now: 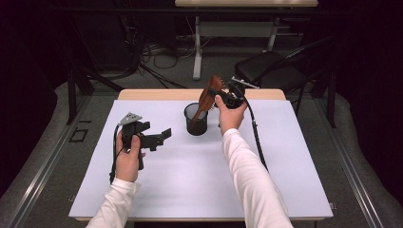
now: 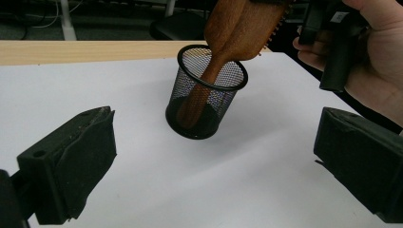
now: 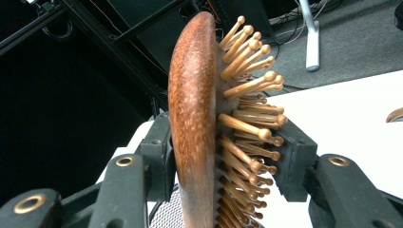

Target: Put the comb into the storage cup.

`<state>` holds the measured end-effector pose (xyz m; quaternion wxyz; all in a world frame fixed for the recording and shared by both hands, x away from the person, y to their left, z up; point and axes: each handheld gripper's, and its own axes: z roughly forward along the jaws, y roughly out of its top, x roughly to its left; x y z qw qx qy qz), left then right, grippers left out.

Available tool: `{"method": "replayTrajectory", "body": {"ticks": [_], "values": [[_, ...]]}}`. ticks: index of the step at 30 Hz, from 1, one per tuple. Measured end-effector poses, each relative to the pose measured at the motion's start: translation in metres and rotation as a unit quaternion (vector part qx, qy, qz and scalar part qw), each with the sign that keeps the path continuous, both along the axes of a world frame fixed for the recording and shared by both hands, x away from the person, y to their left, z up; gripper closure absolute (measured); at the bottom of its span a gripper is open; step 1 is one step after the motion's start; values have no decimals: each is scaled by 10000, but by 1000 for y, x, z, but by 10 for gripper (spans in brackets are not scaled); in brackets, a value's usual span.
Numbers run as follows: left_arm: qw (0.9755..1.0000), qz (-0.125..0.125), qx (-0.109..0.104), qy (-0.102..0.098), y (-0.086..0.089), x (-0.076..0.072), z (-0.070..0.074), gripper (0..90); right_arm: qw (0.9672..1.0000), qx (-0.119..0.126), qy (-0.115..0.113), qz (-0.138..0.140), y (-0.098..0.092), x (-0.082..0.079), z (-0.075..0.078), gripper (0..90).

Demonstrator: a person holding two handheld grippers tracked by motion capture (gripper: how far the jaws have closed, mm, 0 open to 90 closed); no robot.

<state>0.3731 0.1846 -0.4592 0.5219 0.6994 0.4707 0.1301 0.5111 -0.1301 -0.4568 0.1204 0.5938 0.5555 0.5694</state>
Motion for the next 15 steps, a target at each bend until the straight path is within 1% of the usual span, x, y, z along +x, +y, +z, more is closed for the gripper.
{"method": "replayTrajectory", "body": {"ticks": [7, 15], "values": [[10000, -15, 15, 6, 0, 0, -1, 4, 10000, 61, 42, 20, -2, 1, 0, 480], [10000, -29, 3, 19, 0, 1, -1, 4, 9999, 116, 3, 3, -4, 1, -3, 476]]}}
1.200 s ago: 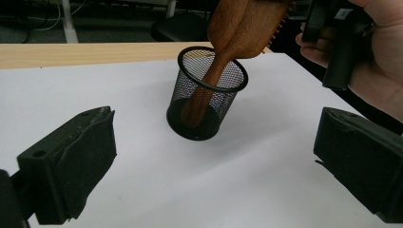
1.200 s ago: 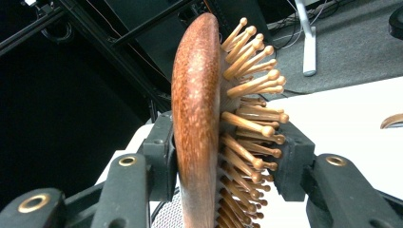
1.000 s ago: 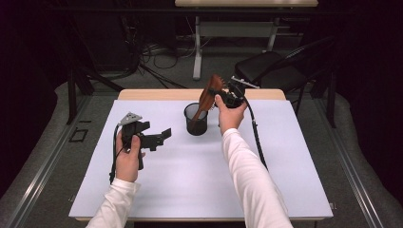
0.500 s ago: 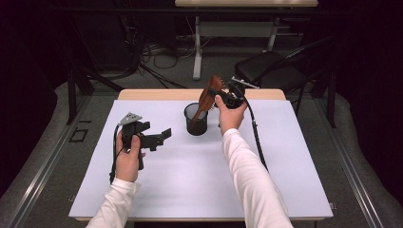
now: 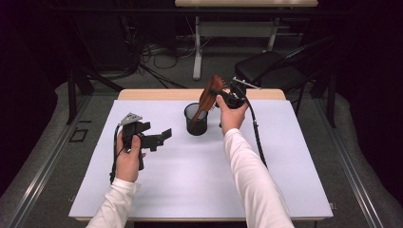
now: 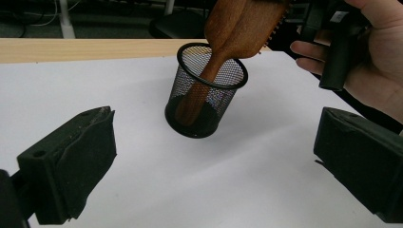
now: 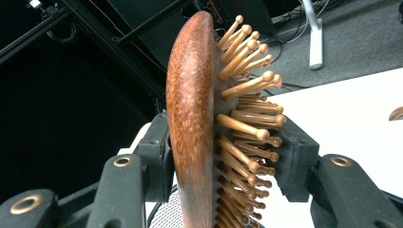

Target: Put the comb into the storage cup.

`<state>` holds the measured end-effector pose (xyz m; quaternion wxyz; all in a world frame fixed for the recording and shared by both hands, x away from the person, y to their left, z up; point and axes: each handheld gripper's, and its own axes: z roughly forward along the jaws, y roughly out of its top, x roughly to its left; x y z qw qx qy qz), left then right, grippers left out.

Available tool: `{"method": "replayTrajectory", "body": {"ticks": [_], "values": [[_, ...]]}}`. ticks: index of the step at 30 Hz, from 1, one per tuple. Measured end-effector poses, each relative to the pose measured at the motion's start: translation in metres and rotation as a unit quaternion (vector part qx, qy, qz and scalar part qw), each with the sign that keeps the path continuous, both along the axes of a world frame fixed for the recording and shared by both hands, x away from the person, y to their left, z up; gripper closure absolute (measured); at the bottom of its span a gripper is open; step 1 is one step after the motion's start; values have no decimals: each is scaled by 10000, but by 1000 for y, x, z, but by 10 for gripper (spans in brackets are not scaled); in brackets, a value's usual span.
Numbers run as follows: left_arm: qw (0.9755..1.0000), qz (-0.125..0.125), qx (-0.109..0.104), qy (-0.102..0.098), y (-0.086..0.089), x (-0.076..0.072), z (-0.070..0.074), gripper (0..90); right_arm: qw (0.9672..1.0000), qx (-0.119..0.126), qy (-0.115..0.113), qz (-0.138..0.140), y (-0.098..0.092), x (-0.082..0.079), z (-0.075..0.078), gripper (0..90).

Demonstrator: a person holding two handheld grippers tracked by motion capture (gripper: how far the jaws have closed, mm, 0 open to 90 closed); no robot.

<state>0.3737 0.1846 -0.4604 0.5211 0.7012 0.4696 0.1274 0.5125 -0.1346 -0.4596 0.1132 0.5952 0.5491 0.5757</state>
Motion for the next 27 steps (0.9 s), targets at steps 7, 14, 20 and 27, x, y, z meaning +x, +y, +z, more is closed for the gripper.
{"method": "replayTrajectory", "body": {"ticks": [7, 14, 20, 27], "values": [[10000, 6, 2, 2, 0, 0, 0, 4, 9999, 98, -14, 27, -2, 0, -2, 470], [10000, 5, 13, 4, -1, 0, -1, 4, 9998, 34, -58, 174, -4, 1, -2, 464], [10000, 10, 8, 6, -1, 0, -1, 5, 9996, 64, -43, 262, -8, 2, -3, 459], [10000, 4, 17, 17, -1, 0, -1, 5, 9995, 127, 124, 269, -15, 5, -8, 450]]}}
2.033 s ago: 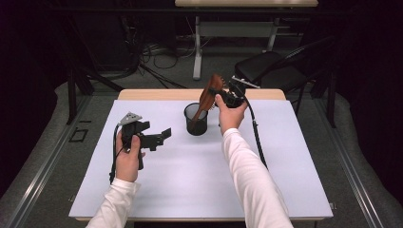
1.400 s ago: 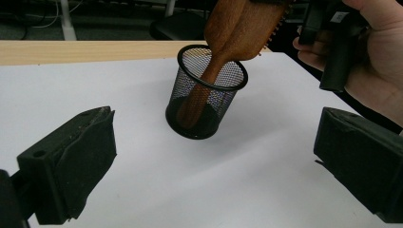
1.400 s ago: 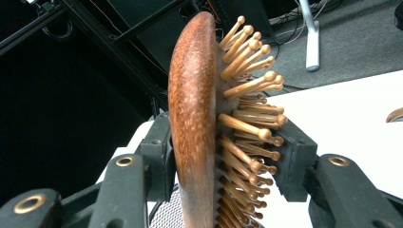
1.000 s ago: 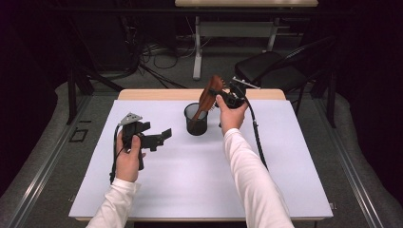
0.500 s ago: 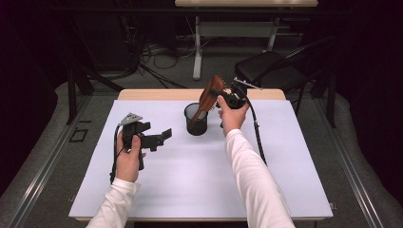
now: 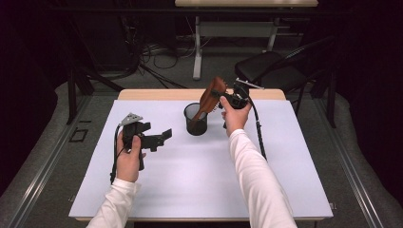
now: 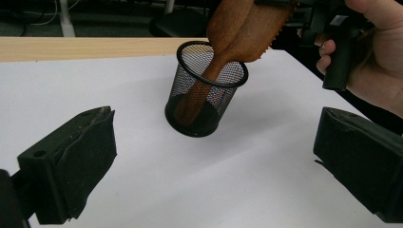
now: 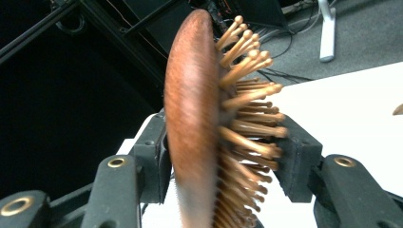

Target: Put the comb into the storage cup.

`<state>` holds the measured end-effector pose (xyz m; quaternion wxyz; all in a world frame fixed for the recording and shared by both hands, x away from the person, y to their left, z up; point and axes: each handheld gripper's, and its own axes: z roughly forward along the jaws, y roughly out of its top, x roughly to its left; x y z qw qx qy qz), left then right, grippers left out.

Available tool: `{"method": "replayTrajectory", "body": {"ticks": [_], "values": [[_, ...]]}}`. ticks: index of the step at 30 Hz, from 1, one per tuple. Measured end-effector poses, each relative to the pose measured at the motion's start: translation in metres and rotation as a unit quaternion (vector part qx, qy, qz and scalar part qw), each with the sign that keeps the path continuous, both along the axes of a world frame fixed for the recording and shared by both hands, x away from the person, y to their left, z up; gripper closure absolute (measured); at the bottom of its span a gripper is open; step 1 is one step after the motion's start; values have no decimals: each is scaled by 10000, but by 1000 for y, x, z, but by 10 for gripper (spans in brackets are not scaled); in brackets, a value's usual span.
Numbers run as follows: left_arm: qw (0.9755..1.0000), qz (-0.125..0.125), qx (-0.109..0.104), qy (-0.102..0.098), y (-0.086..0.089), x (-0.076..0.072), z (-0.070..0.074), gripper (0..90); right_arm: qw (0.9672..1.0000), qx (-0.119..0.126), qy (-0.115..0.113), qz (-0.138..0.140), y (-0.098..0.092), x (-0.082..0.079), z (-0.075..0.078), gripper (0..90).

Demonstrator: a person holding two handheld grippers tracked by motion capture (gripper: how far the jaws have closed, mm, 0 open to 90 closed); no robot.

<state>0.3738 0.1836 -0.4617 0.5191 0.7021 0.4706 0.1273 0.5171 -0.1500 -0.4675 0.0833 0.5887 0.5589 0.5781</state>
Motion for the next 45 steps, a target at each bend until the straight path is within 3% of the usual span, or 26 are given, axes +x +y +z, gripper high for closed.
{"method": "replayTrajectory", "body": {"ticks": [1, 21, 35, 45], "values": [[10000, 0, -3, 0, 0, 0, 0, 5, 9999, 104, 41, 14, -3, 0, -1, 452], [10000, 6, 14, -3, 0, 0, 0, 5, 9998, 160, 56, 61, -4, 0, 0, 420], [10000, 5, 35, 6, -1, 1, -1, 5, 9998, -137, 81, -71, -5, -1, 1, 213], [10000, -4, 55, 10, -2, 0, -2, 5, 9998, -89, 176, 14, -6, -1, 1, 144]]}}
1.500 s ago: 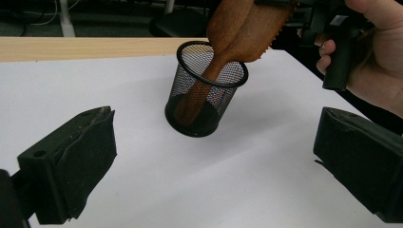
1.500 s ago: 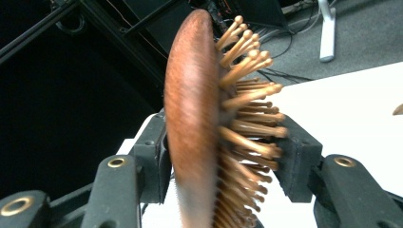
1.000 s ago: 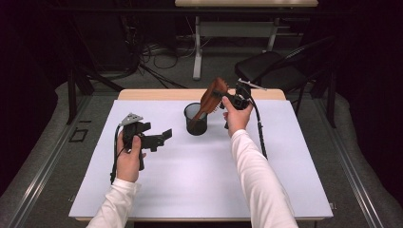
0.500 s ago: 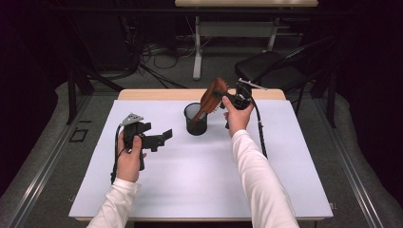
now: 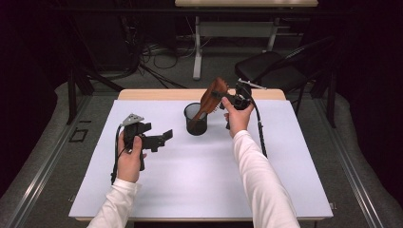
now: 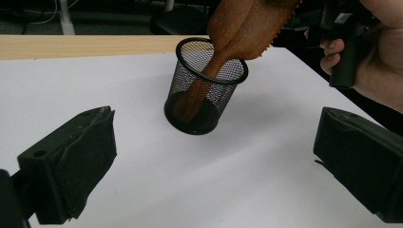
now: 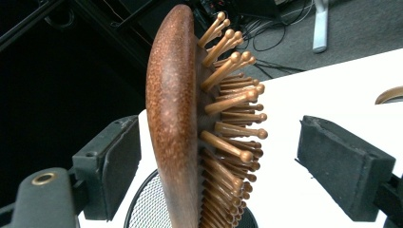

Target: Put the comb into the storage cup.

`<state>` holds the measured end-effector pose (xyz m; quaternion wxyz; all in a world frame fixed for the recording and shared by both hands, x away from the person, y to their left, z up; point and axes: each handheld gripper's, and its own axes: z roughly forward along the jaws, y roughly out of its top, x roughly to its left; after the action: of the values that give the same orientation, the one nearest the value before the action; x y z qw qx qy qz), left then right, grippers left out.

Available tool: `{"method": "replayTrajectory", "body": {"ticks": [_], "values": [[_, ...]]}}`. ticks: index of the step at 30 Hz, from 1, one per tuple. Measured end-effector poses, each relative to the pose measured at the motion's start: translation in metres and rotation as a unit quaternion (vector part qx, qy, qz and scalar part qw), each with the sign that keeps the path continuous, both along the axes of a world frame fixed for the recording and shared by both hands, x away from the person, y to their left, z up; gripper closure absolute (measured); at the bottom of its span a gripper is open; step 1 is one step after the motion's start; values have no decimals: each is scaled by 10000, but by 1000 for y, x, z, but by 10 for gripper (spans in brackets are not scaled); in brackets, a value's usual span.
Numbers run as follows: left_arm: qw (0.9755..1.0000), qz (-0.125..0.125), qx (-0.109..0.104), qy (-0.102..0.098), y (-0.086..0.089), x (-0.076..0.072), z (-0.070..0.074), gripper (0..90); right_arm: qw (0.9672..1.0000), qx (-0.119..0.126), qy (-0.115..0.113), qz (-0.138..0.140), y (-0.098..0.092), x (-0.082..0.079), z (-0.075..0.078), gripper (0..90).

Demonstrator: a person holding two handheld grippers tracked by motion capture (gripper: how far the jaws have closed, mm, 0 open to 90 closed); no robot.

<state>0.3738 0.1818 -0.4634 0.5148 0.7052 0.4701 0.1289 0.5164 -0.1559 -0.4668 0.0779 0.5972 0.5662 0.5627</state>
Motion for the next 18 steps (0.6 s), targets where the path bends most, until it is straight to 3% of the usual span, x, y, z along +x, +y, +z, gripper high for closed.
{"method": "replayTrajectory", "body": {"ticks": [9, 13, 18], "values": [[10000, -8, -24, 11, -2, 2, 0, 5, 9998, -103, 174, 11, -5, 0, 1, 124], [10000, -18, -9, 18, -2, 2, -1, 5, 9997, -153, 105, 127, -7, 0, 2, 71], [10000, -14, -3, 14, -1, 2, -1, 5, 9998, -191, 72, 63, -7, -1, 4, 66]]}}
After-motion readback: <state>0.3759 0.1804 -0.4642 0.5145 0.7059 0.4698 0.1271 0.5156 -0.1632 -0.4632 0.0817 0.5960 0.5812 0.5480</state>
